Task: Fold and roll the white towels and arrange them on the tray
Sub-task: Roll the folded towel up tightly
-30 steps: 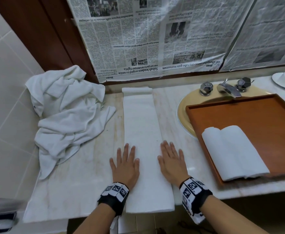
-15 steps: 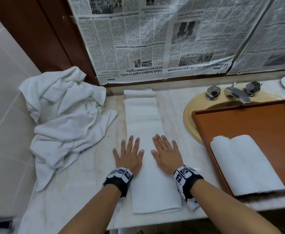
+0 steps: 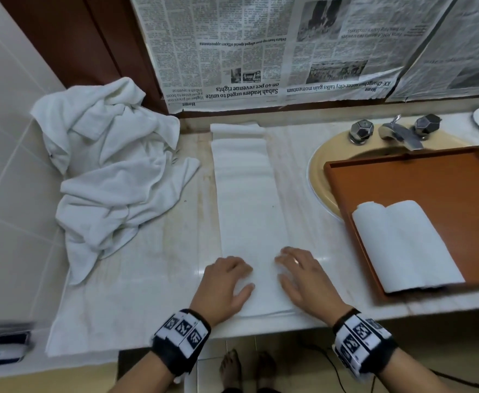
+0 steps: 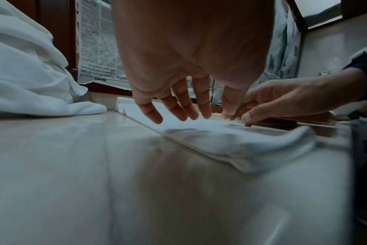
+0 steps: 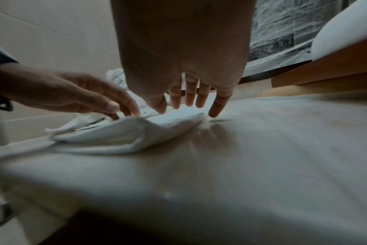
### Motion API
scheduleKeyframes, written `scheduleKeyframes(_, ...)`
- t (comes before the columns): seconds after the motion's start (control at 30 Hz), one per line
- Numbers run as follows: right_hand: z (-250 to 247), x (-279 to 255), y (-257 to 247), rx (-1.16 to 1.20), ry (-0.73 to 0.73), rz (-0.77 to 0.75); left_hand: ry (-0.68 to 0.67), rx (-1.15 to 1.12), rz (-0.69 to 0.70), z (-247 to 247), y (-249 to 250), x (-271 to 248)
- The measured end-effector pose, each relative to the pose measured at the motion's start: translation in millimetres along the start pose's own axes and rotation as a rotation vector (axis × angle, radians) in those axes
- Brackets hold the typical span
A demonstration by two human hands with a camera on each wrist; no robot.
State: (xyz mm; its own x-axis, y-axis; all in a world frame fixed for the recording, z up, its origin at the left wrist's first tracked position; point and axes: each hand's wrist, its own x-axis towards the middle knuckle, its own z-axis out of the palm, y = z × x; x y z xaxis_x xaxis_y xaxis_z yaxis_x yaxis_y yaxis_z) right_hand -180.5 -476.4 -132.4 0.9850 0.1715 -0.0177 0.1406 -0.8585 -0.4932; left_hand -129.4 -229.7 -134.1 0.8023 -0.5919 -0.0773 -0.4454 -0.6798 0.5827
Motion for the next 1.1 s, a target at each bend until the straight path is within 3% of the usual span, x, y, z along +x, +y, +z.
scheduleKeyframes(0.1, -1.5, -29.3, -7.1, 0.021, -0.054, -0.067, -0.050, 0.016, 0.027, 10.3, 3.6, -23.2)
scheduleKeyframes(0.23, 4.0, -47.1, -4.3, -0.031, -0.155, -0.138, 0.019, 0.013, -0.015, 19.6, 3.7, -36.7)
scheduleKeyframes(0.43, 19.2, -47.8, -21.4, -0.271, 0.006, -0.175, 0.041, 0.122, -0.068, 25.4, 18.0, -46.5)
scheduleKeyframes(0.6, 21.7, -47.5, -25.8, -0.186, 0.058, -0.105, 0.066, 0.169, -0.119, 34.6, 30.7, -53.7)
scheduleKeyframes(0.87, 4.2, -36.9, -24.2, -0.004, -0.125, 0.033, 0.159, 0.036, -0.177, 35.9, 32.7, -54.3)
scheduleKeyframes(1.0, -4.1, -38.7, -25.2, 0.033, -0.244, -0.011, 0.042, -0.027, -0.254, 25.1, 28.2, -52.1)
scheduleKeyframes(1.1, -5.0, -36.7, -22.5, -0.017, -0.252, 0.006, -0.025, -0.008, -0.286, 18.2, 22.8, -47.3)
